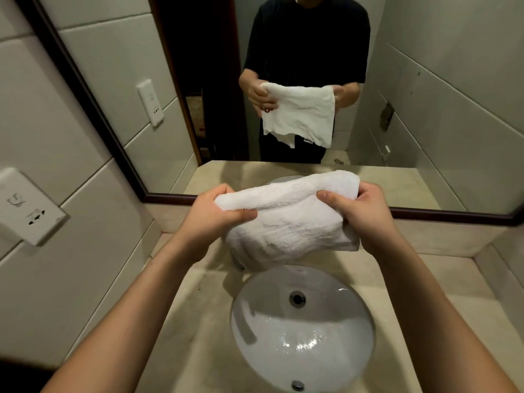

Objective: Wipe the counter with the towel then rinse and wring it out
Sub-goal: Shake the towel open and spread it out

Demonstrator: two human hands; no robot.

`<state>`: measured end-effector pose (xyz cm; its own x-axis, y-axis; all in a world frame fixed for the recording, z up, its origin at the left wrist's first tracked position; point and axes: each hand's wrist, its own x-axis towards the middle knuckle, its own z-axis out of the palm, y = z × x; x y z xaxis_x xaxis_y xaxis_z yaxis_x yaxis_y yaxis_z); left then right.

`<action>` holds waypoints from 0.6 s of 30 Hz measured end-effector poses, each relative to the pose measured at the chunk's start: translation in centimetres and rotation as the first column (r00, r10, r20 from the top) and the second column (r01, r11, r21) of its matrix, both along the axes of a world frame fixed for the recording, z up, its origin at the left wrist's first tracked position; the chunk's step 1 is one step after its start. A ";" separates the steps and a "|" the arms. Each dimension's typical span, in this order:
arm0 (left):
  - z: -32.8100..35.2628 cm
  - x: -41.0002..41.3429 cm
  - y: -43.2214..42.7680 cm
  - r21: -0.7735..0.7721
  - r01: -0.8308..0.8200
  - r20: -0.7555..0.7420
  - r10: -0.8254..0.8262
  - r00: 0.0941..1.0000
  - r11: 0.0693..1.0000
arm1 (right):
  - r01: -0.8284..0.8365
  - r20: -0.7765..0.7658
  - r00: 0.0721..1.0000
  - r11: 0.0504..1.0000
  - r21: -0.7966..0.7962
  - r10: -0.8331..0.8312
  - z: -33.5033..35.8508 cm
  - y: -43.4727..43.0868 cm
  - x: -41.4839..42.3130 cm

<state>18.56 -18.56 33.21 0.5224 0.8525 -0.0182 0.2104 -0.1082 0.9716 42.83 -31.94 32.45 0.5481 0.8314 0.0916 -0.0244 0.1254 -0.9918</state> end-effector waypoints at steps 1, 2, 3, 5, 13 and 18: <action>-0.1 0.0 0.1 -0.031 -0.033 0.053 0.035 0.998 0.999 | 0.011 -0.004 1.000 1.000 -0.004 -0.011 0.0 0.3 0.1; -0.2 0.0 0.2 -0.056 -0.067 0.103 0.073 0.992 0.996 | 0.025 -0.018 1.000 1.000 -0.012 -0.025 -0.2 0.6 0.2; -0.3 0.1 0.2 -0.081 -0.096 0.147 0.108 0.983 0.992 | 0.040 -0.034 0.999 0.999 -0.010 -0.040 -0.4 1.0 0.2; -0.6 0.3 0.1 -0.135 -0.139 0.202 0.165 0.965 0.981 | 0.080 -0.085 0.993 0.997 0.003 -0.079 -1.2 1.7 -0.1; -2.1 -0.7 0.6 -0.422 -0.074 0.315 0.223 0.922 0.903 | 0.024 -0.067 0.997 0.999 -0.022 -0.026 -3.9 3.2 -1.0; -2.6 -1.4 0.8 -0.366 0.026 0.265 0.077 0.961 0.930 | -0.025 -0.134 0.991 0.998 -0.064 0.016 -5.4 3.9 -1.0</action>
<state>17.18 -17.78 30.57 0.5294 0.8268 -0.1899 -0.0675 0.2642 0.9621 41.83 -28.08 27.08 0.5342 0.8446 -0.0363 -0.1589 0.0582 -0.9856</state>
